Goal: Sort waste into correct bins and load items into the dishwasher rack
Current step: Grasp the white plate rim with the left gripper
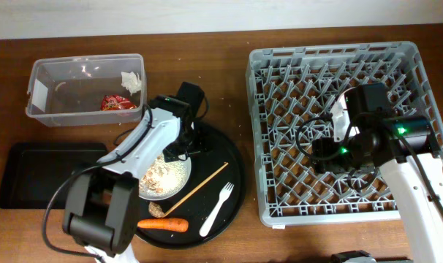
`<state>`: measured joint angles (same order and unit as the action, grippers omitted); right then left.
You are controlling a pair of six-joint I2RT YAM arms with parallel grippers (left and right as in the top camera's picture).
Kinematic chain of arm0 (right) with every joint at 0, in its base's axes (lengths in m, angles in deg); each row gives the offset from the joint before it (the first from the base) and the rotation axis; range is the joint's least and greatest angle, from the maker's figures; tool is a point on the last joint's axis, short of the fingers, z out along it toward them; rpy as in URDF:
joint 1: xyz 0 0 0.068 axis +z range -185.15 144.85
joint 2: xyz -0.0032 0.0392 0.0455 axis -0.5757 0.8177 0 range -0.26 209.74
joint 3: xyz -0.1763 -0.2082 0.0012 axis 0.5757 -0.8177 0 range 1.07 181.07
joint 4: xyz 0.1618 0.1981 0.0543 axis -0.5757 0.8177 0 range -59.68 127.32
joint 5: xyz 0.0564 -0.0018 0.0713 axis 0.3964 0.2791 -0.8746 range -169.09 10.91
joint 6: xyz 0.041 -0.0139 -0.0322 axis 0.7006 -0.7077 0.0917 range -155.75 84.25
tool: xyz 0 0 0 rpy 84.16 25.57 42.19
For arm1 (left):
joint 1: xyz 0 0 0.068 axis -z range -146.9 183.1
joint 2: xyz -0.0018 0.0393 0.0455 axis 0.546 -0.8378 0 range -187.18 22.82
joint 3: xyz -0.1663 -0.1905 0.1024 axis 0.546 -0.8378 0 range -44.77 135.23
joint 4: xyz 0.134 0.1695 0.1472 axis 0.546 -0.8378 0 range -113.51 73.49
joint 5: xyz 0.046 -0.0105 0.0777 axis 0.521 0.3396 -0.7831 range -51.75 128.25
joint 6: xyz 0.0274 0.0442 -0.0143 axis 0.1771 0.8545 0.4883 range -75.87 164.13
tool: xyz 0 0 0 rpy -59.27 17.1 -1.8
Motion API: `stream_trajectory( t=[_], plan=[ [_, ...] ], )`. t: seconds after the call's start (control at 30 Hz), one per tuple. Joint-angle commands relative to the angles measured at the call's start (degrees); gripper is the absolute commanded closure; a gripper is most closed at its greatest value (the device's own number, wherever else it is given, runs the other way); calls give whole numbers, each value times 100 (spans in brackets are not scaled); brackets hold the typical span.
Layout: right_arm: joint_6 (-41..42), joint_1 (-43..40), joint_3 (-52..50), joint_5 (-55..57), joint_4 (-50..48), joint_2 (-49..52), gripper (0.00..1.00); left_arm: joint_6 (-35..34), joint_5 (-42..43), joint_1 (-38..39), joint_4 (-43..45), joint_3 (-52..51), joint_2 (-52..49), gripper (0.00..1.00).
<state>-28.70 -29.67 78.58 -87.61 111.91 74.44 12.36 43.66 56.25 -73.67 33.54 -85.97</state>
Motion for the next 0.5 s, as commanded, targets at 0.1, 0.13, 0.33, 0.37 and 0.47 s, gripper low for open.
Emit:
stream_trajectory(
  t=[0.1,0.13,0.33,0.37,0.47],
  plan=[
    [-66,50,39,-31,4,-7,34,-146,-26,120,341,26,-640,15],
    [-66,50,37,-31,4,-7,34,-146,-28,120,380,26,-667,15],
    [-66,50,28,-28,4,-7,34,-144,-31,223,568,26,-866,15],
    [-66,50,28,-28,4,-9,34,-144,-31,269,566,26,-868,15],
    [-66,50,28,-28,7,-7,34,-142,-39,404,450,26,-868,25]
  ],
)
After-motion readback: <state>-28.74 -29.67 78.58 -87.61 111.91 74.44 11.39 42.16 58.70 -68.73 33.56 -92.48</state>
